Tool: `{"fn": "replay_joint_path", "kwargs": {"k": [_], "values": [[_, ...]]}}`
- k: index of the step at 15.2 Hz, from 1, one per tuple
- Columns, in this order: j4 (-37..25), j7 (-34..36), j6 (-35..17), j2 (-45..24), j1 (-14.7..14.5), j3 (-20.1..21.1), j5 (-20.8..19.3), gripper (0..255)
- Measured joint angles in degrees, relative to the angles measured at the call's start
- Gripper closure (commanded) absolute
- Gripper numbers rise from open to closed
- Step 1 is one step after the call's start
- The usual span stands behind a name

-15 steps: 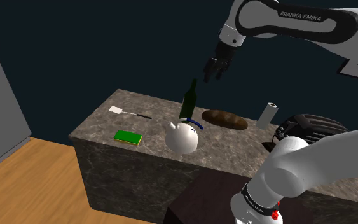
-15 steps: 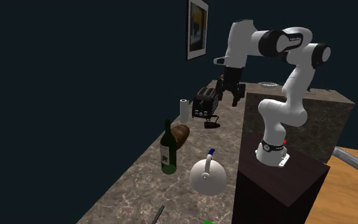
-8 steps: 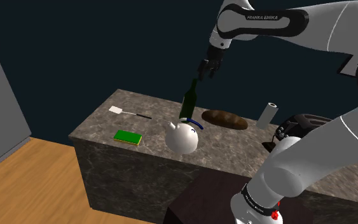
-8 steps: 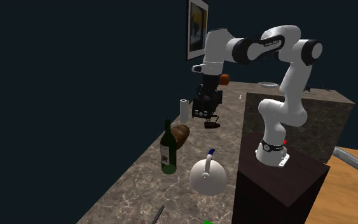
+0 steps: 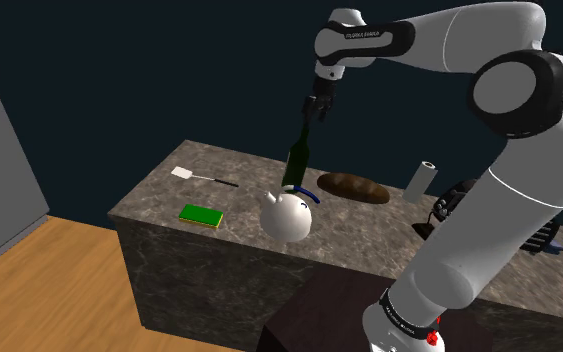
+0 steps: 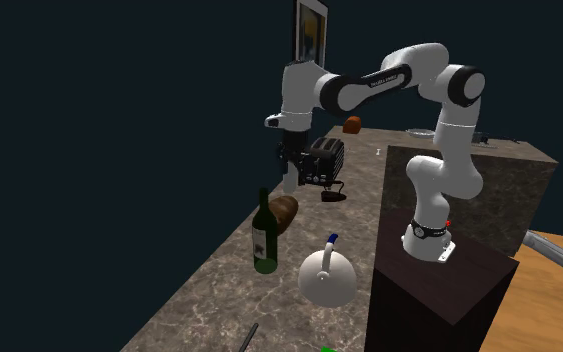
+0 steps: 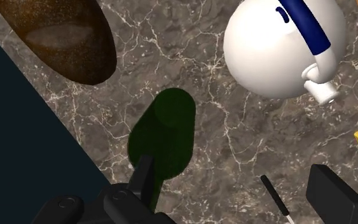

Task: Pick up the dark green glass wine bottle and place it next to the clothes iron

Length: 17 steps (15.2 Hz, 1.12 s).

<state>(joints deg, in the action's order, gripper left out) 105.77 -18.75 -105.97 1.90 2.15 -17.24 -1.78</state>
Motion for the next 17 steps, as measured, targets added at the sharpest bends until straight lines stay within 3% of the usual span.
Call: {"fn": "replay_joint_path", "kwargs": {"k": [7,17], "values": [[-16.07,-6.81,2.05,-16.66,3.25,-1.82,3.52,0],[-13.42,-7.74,-2.78,-19.16,3.82,-1.81,4.15,0]]}}
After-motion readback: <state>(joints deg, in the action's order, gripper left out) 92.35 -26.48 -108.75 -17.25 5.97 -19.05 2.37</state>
